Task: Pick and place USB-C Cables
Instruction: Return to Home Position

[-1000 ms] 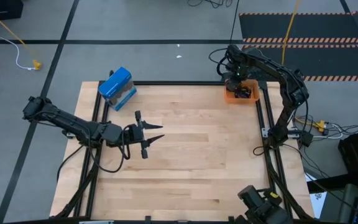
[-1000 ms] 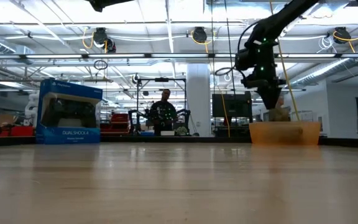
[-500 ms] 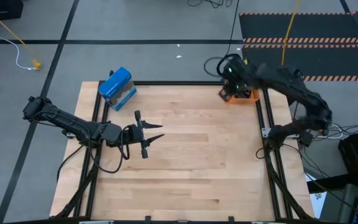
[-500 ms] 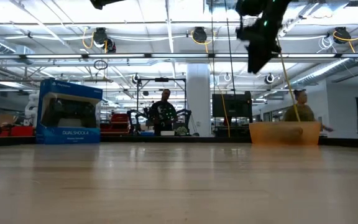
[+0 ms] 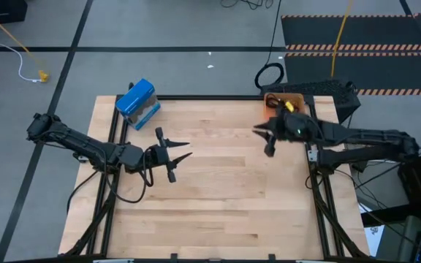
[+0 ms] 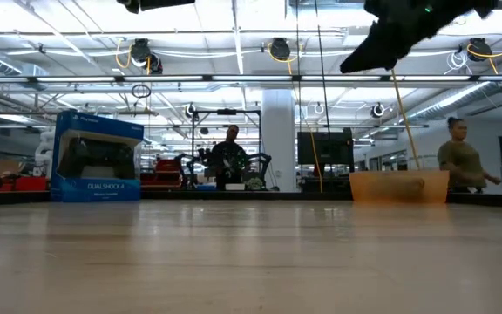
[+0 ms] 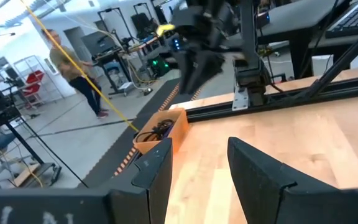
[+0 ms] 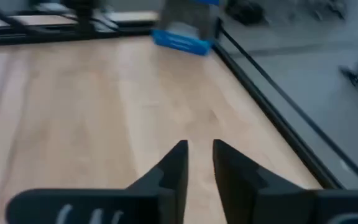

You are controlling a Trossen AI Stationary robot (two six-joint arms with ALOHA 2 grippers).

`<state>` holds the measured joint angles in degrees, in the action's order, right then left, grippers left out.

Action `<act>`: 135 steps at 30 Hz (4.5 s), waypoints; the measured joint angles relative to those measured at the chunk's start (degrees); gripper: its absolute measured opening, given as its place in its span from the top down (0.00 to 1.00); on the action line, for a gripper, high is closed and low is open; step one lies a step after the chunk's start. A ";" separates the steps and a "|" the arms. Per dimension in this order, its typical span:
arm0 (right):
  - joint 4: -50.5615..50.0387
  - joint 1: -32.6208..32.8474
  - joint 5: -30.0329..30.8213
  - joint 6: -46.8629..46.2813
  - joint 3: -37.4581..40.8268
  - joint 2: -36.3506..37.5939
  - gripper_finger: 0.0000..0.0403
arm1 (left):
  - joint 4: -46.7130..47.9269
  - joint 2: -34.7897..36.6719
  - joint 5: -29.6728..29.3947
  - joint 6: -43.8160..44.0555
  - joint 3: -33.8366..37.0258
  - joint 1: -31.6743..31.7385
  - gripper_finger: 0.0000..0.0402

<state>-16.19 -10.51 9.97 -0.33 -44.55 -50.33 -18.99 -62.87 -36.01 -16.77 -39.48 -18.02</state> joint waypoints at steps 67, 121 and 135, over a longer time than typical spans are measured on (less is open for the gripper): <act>46.18 15.33 -14.44 10.99 42.68 18.74 0.99 | -24.89 4.69 24.71 8.71 26.50 4.15 0.90; 22.80 12.36 -15.93 9.35 42.85 48.78 0.99 | -6.70 46.96 29.97 10.05 38.91 5.23 0.99; 17.80 12.33 -10.12 8.91 42.84 50.19 0.99 | -6.51 46.88 29.93 11.28 38.88 5.25 0.99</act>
<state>1.62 1.83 -0.14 8.58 -1.72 -0.14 -25.50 -15.99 -6.09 -5.50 -0.60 -12.78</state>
